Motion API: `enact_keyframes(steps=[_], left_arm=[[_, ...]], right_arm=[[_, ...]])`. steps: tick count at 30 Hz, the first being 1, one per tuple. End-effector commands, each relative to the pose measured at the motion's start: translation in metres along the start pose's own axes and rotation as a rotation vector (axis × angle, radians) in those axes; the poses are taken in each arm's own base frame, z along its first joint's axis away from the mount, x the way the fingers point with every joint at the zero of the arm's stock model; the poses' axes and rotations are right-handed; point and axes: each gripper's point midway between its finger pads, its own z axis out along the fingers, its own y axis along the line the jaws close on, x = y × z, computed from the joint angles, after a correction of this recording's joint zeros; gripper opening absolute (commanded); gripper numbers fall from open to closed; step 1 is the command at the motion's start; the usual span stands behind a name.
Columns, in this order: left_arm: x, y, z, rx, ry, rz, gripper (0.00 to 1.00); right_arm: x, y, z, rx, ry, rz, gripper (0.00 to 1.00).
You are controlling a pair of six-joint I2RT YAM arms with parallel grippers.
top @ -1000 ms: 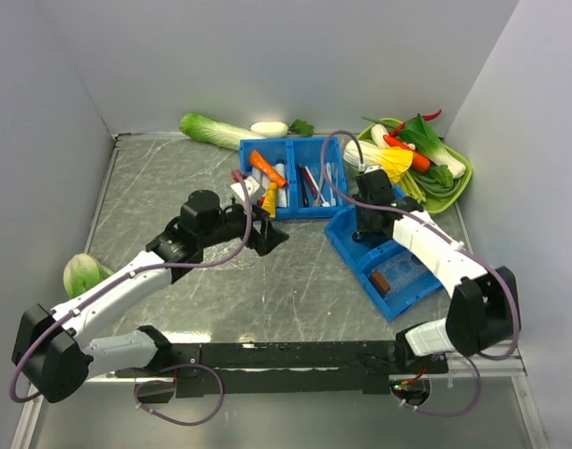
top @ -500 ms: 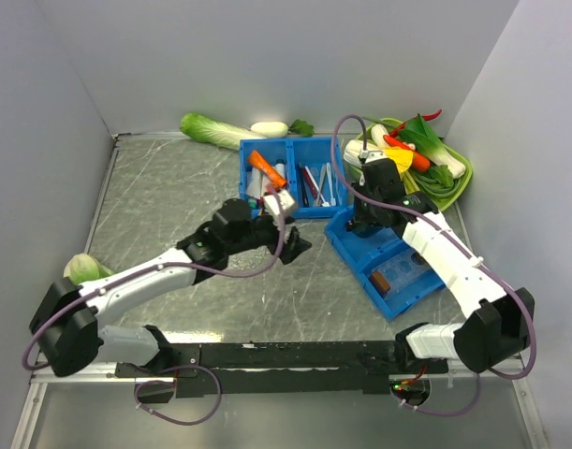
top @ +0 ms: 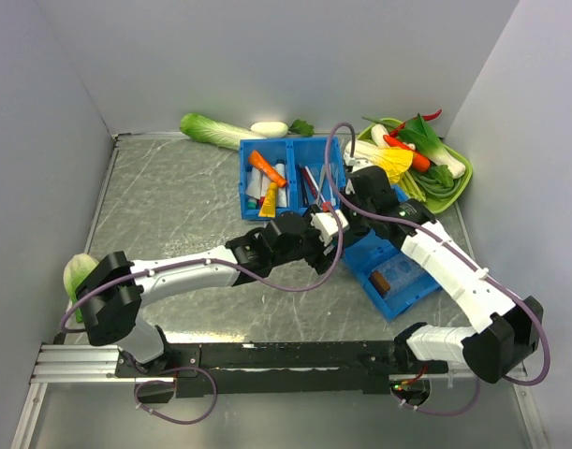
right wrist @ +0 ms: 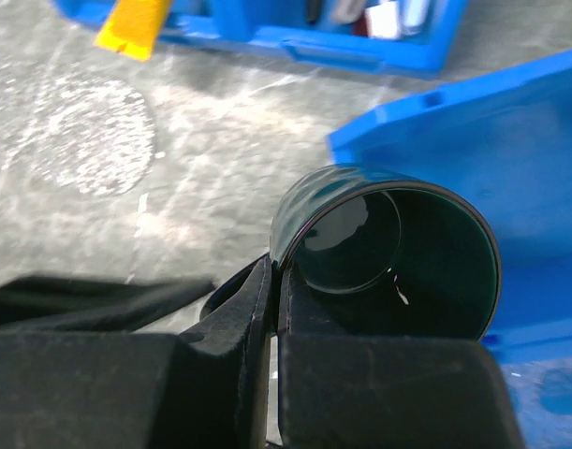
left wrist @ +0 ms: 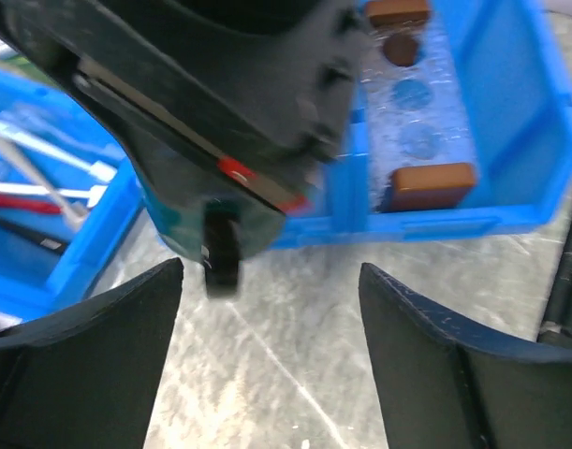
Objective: Prepare toiletry sets of a toothbrush and toothpaste on the tray
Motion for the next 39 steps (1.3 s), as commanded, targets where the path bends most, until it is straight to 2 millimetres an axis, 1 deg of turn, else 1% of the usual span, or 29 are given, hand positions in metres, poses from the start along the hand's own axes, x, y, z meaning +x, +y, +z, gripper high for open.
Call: enact_keyframes(steps=[1,2,5,7,8,10,12,13,16,17,18,19,21,22,26,27,28,29,30,31,33,34,35,37,39], left_arm=[[-0.018,0.012,0.001,-0.057,-0.050,0.017,0.77],[-0.016,0.013,0.002,-0.062,-0.043,0.020,0.75],[-0.007,0.019,0.006,-0.096,-0.006,0.024,0.74],[-0.005,0.023,0.008,-0.120,0.005,0.022,0.72],[-0.003,0.023,0.008,-0.118,0.011,0.021,0.67],[-0.001,0.021,0.007,-0.109,0.014,0.023,0.63],[0.003,0.020,0.005,-0.106,0.022,0.017,0.55],[0.004,0.020,0.005,-0.104,0.025,0.017,0.53],[0.004,0.014,0.004,-0.071,0.021,0.023,0.40],[0.002,0.012,0.004,-0.059,0.014,0.022,0.29],[0.002,0.010,0.003,-0.050,0.010,0.022,0.22],[0.002,0.008,0.003,-0.035,0.010,0.021,0.12],[0.006,0.006,0.002,-0.026,0.019,0.024,0.03],[0.006,0.006,0.001,-0.028,0.020,0.023,0.01],[0.013,0.006,-0.005,-0.029,0.027,0.017,0.01],[0.007,0.005,-0.009,-0.028,0.007,0.014,0.01],[0.007,0.005,-0.011,-0.026,0.003,0.003,0.01],[0.006,0.002,-0.016,-0.012,-0.004,0.000,0.01],[0.005,0.001,-0.019,-0.010,-0.009,-0.004,0.01],[0.005,0.002,-0.021,-0.012,-0.009,-0.014,0.01],[0.003,-0.001,-0.028,0.004,-0.008,-0.033,0.01],[0.006,-0.002,-0.031,0.008,0.010,-0.038,0.01],[0.005,-0.002,-0.035,0.010,0.011,-0.044,0.01],[0.011,0.000,-0.041,0.015,0.034,-0.049,0.01],[0.018,0.003,-0.047,0.026,0.049,-0.111,0.01]], right_arm=[[-0.028,0.028,-0.018,-0.103,-0.100,0.017,0.00],[-0.029,0.030,-0.019,-0.108,-0.099,0.015,0.00],[-0.030,0.032,-0.021,-0.112,-0.104,0.014,0.00],[-0.028,0.037,-0.023,-0.144,-0.099,0.011,0.00],[-0.028,0.038,-0.023,-0.147,-0.096,0.014,0.00],[-0.027,0.037,-0.024,-0.144,-0.095,0.013,0.00],[-0.027,0.035,-0.025,-0.137,-0.098,0.012,0.00],[-0.028,0.035,-0.027,-0.138,-0.104,0.012,0.00],[-0.026,0.036,-0.028,-0.145,-0.102,0.013,0.00],[-0.026,0.036,-0.027,-0.146,-0.098,0.013,0.00],[-0.026,0.036,-0.026,-0.147,-0.096,0.015,0.00],[-0.025,0.036,-0.025,-0.146,-0.090,0.011,0.00],[-0.024,0.036,-0.025,-0.142,-0.085,0.012,0.00],[-0.023,0.036,-0.025,-0.143,-0.084,0.011,0.00],[-0.025,0.034,-0.027,-0.139,-0.099,0.021,0.00],[-0.024,0.034,-0.027,-0.136,-0.093,0.020,0.00],[-0.024,0.033,-0.026,-0.132,-0.093,0.019,0.01],[-0.024,0.031,-0.026,-0.128,-0.090,0.021,0.08],[-0.023,0.030,-0.024,-0.122,-0.081,0.021,0.10],[-0.022,0.029,-0.024,-0.122,-0.077,0.022,0.16],[-0.021,0.027,-0.021,-0.122,-0.072,0.024,0.23],[-0.020,0.027,-0.021,-0.128,-0.068,0.025,0.29],[-0.020,0.027,-0.021,-0.129,-0.068,0.027,0.32],[-0.021,0.026,-0.021,-0.128,-0.070,0.025,0.40],[-0.022,0.027,-0.023,-0.141,-0.075,0.023,0.45]])
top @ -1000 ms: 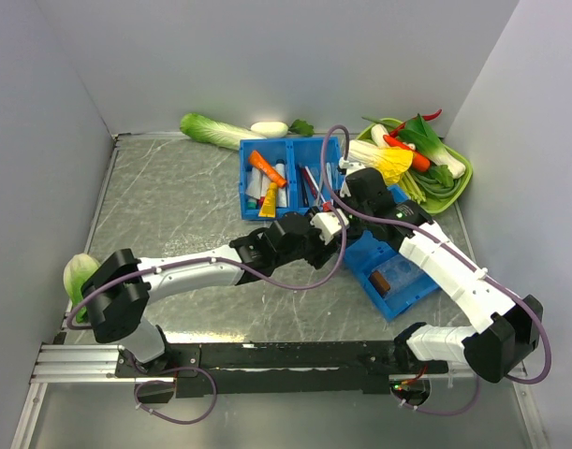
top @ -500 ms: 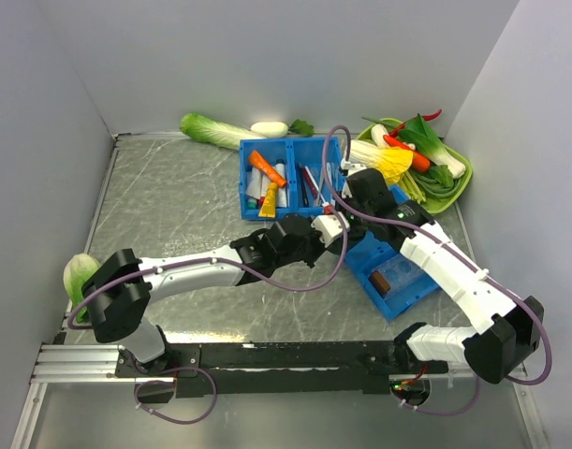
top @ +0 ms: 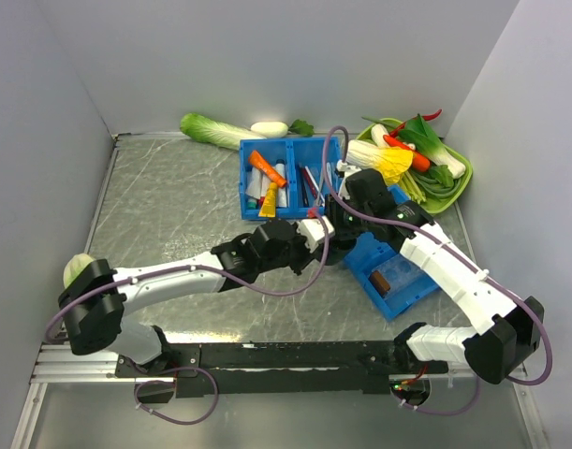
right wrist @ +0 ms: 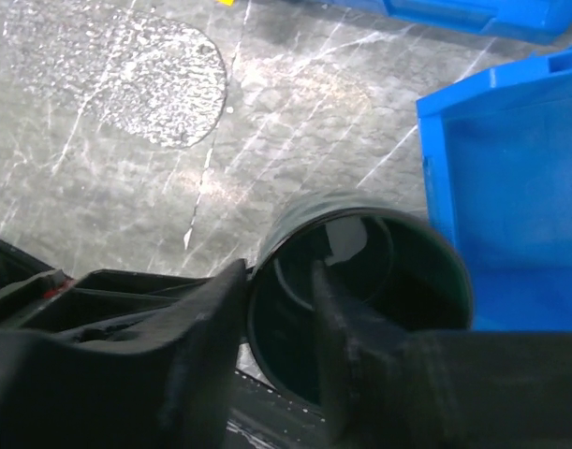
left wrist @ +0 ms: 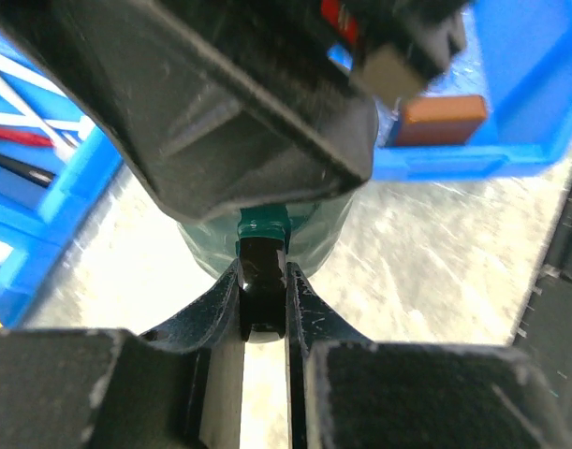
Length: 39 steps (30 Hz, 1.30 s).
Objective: Prepare toiletry sets of a toothbrush and toothpaste on the tray
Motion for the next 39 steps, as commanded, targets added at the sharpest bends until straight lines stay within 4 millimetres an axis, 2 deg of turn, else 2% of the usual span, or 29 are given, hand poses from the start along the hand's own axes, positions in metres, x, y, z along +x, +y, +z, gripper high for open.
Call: enact_keyframes(steps=[1,4,7,11,13,17,21,25,30,34,39], left_arm=[[-0.007,-0.001,-0.023,0.059,-0.013,-0.093,0.01],[0.011,0.006,-0.029,0.078,0.051,-0.119,0.01],[0.016,0.015,-0.039,0.063,0.040,-0.129,0.01],[0.012,0.016,-0.051,0.066,0.004,-0.121,0.01],[0.011,0.013,-0.059,0.084,-0.014,-0.113,0.01],[0.001,0.005,-0.070,0.129,-0.083,-0.095,0.01],[-0.004,0.006,-0.078,0.121,-0.117,-0.073,0.01],[-0.010,0.008,-0.085,0.107,-0.145,-0.064,0.01],[-0.012,0.008,-0.085,0.108,-0.141,-0.065,0.01],[-0.015,0.009,-0.087,0.103,-0.153,-0.063,0.01],[-0.018,0.010,-0.089,0.098,-0.166,-0.061,0.01]], right_arm=[[-0.041,0.001,-0.019,-0.006,-0.163,-0.010,0.51],[-0.042,0.009,-0.024,-0.056,-0.163,-0.018,0.58],[-0.042,0.004,-0.029,-0.050,-0.165,-0.018,0.64],[-0.035,-0.012,-0.029,-0.070,-0.159,0.022,0.69],[-0.028,-0.010,-0.028,-0.099,-0.132,0.009,0.71],[-0.004,-0.012,-0.016,-0.124,-0.039,-0.012,0.71],[0.012,-0.012,-0.009,-0.140,0.007,-0.009,0.69],[0.025,-0.001,-0.006,-0.216,0.047,0.000,0.69],[0.030,0.015,-0.006,-0.290,0.054,0.011,0.69],[0.031,0.020,0.002,-0.305,0.069,0.020,0.68],[0.033,0.027,0.011,-0.302,0.088,0.019,0.62]])
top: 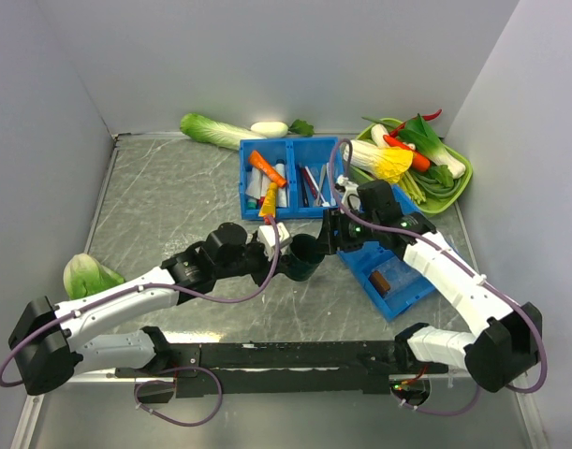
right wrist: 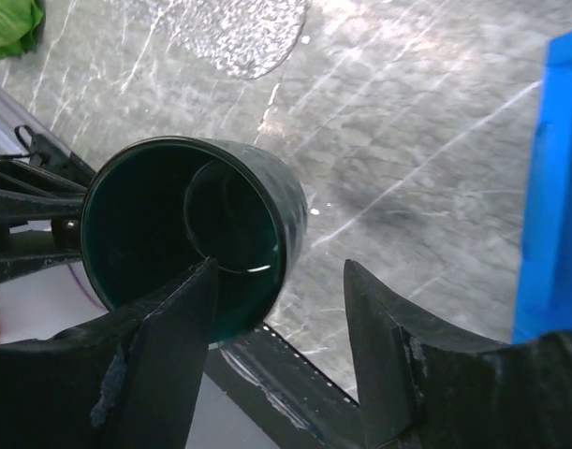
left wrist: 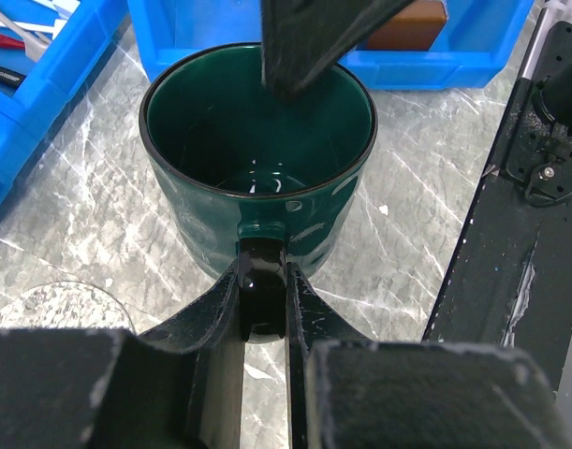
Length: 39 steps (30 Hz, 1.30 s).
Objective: Prepare toiletry sets of a toothbrush and toothpaste on the tray
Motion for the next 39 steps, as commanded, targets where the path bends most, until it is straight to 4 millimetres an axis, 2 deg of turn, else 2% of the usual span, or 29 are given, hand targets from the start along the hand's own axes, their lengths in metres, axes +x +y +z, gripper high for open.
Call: enact_keyframes(steps=[1,4,7,8,9,10,13,14,17,19,21,22,23,25,26,28,29,30,34,39], left_arm=[[-0.053,-0.005,-0.010,0.015,-0.190,0.050,0.01],[-0.052,-0.004,-0.008,0.011,-0.182,0.048,0.01],[-0.052,-0.002,-0.007,0.000,-0.178,0.046,0.01],[-0.053,0.002,-0.007,-0.021,-0.179,0.044,0.01],[-0.054,0.005,-0.007,-0.035,-0.180,0.043,0.01],[-0.053,0.006,-0.007,-0.044,-0.175,0.037,0.02],[-0.055,0.015,-0.008,-0.099,-0.170,0.019,0.42],[-0.055,0.017,-0.009,-0.113,-0.169,0.011,0.65],[-0.062,0.025,-0.014,-0.165,-0.186,-0.016,0.82],[-0.069,0.028,-0.020,-0.189,-0.209,-0.046,0.86],[-0.080,0.025,-0.029,-0.188,-0.243,-0.074,0.88],[-0.083,0.030,-0.032,-0.226,-0.263,-0.130,0.87],[-0.090,0.032,-0.037,-0.242,-0.288,-0.168,0.86],[-0.092,0.041,-0.043,-0.315,-0.310,-0.321,0.81],[-0.083,0.045,-0.042,-0.346,-0.277,-0.375,0.79],[-0.084,0.051,-0.044,-0.411,-0.284,-0.490,0.74],[-0.071,0.054,-0.040,-0.447,-0.242,-0.516,0.74],[-0.070,0.054,-0.038,-0.458,-0.240,-0.552,0.74],[-0.056,0.060,-0.031,-0.513,-0.198,-0.578,0.73],[-0.032,0.071,-0.030,-0.608,-0.096,-0.562,0.74]], right_arm=[[-0.007,0.013,0.011,-0.036,-0.011,-0.014,0.60],[-0.006,0.016,0.015,-0.039,-0.005,-0.015,0.48],[-0.007,0.017,0.015,-0.029,-0.015,-0.009,0.25],[-0.008,0.016,0.015,-0.022,-0.019,-0.009,0.08],[-0.009,0.015,0.015,-0.012,-0.025,-0.006,0.01],[-0.010,0.015,0.014,-0.002,-0.035,0.005,0.00],[-0.016,0.012,0.014,0.049,-0.080,0.024,0.00],[-0.019,0.008,0.014,0.097,-0.107,0.023,0.00],[-0.030,0.003,0.013,0.171,-0.185,0.050,0.00],[-0.034,0.007,0.017,0.174,-0.227,0.066,0.00],[-0.035,0.006,0.020,0.196,-0.259,0.090,0.00],[-0.041,0.008,0.021,0.190,-0.288,0.094,0.00],[-0.045,0.004,0.021,0.223,-0.316,0.098,0.00],[-0.048,0.013,0.025,0.225,-0.347,0.099,0.00],[-0.051,0.012,0.027,0.244,-0.369,0.102,0.00],[-0.051,0.024,0.034,0.233,-0.382,0.098,0.00],[-0.052,0.029,0.039,0.230,-0.387,0.092,0.00],[-0.055,0.031,0.040,0.242,-0.405,0.099,0.00],[-0.048,0.049,0.054,0.226,-0.391,0.079,0.00],[-0.043,0.059,0.060,0.235,-0.388,0.061,0.00]])
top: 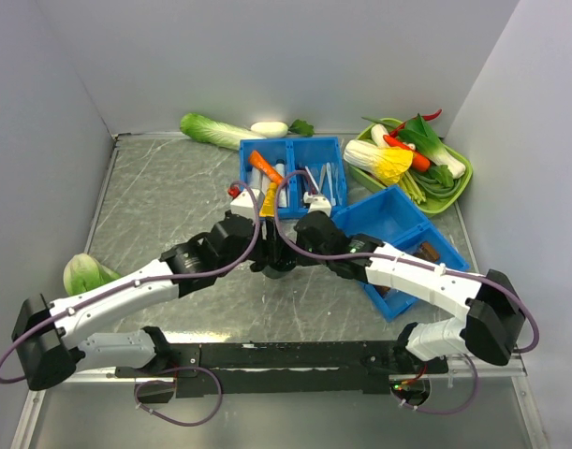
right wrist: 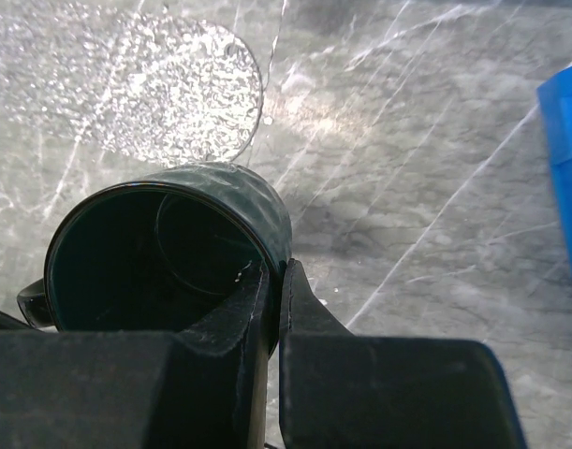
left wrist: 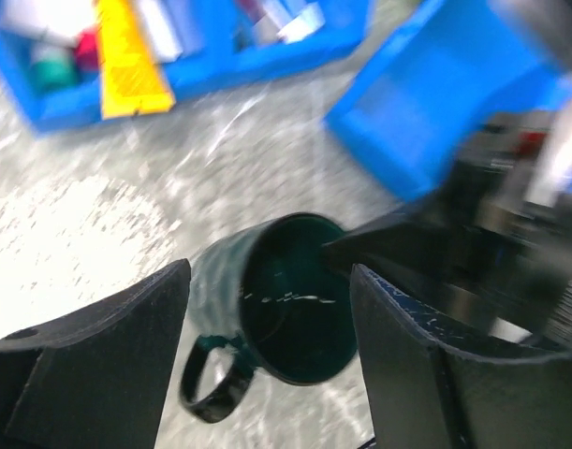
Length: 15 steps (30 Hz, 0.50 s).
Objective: Prepare toiletry sets of a toothbrush and toothpaste on the tray
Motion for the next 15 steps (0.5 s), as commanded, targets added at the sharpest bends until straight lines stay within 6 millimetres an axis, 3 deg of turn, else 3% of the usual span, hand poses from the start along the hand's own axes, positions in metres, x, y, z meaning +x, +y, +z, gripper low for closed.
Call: enact_keyframes(steps=[1,6,12,15], left_arm=[[0.000,0.016,-0.002,-0.116,0.018,-0.018,0.74],[0.016,0.017,0.003,-0.100,0.063,0.017,0.72],[0.035,0.019,0.012,-0.101,0.143,0.086,0.61],[0.040,0.023,0.016,-0.118,0.170,0.125,0.46]], right_arm=[[-0.047,0.035,-0.010,-0.063,-0.165,0.081,0.00],[-0.044,0.041,-0.008,-0.063,-0.168,0.078,0.00],[-0.042,0.047,-0.008,-0.053,-0.173,0.061,0.00],[-0.041,0.049,-0.008,-0.057,-0.174,0.059,0.00]])
